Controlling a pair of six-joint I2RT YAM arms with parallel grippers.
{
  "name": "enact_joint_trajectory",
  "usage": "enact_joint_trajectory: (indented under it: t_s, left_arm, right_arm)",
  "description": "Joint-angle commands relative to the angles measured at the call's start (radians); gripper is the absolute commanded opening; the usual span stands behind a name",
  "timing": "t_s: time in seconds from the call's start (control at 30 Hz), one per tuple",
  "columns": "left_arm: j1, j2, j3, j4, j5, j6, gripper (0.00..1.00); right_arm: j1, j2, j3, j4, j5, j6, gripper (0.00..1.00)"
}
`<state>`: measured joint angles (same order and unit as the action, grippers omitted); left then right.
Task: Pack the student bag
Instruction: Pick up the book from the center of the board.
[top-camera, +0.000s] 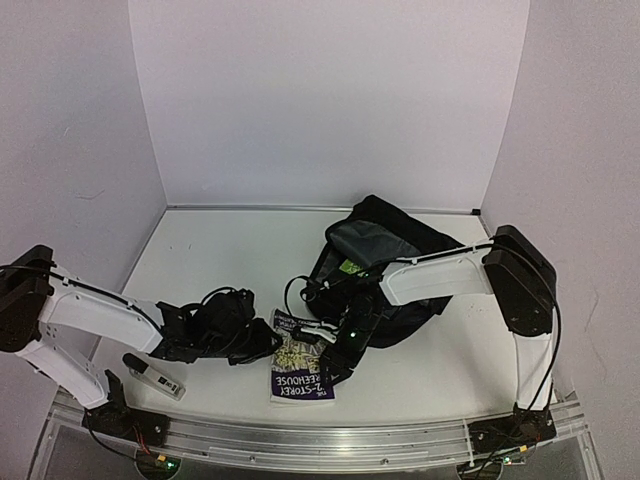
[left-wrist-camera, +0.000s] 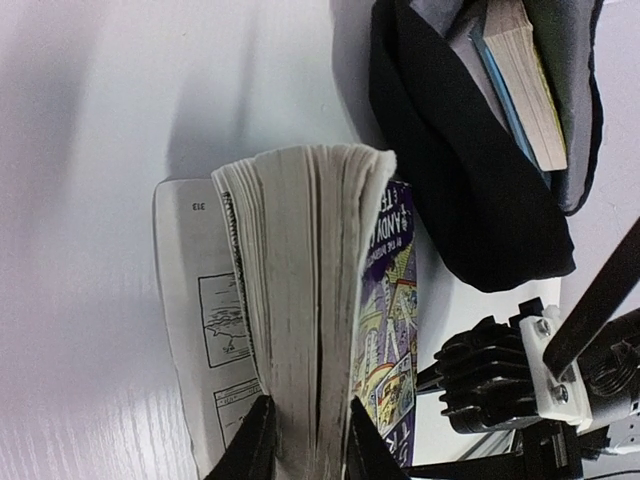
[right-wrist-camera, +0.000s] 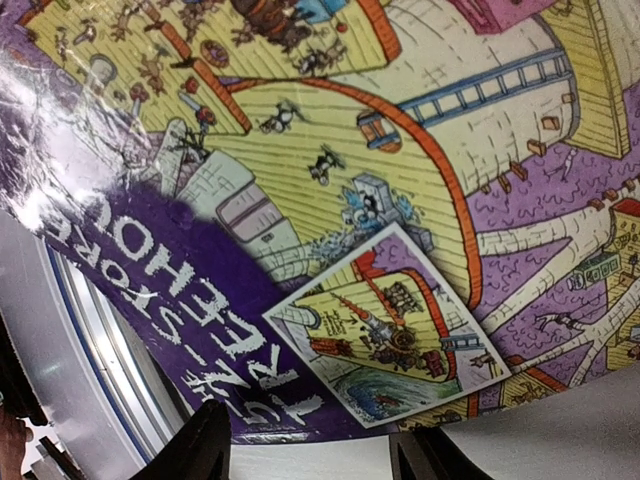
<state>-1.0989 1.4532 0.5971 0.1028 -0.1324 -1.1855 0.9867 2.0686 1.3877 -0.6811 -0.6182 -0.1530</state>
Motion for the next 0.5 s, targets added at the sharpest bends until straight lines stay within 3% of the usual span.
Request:
enact_joint_trajectory:
  t_s: [0.0, 0.1, 0.2, 0.47]
  left_arm:
    - [-0.021, 0.024, -0.018, 0.208, 0.063, 0.016, 0.29]
    - [-0.022, 0.037, -0.040, 0.240, 0.064, -0.001, 0.33]
    - [-0.021, 0.051, -0.051, 0.266, 0.065, -0.008, 0.30]
    - [-0.021, -0.030, -0.075, 0.212, 0.007, -0.008, 0.01]
  right_arm:
    - [0.002, 0.028, 0.046, 0.080, 0.017, -0.003, 0.55]
    - [0.002, 0.031, 0.053, 0.079, 0.015, 0.001, 0.55]
    - [0.003, 0.032, 0.055, 0.078, 0.016, 0.001, 0.55]
    - [-0.002, -0.035, 0.085, 0.068, 0.043, 0.016, 0.59]
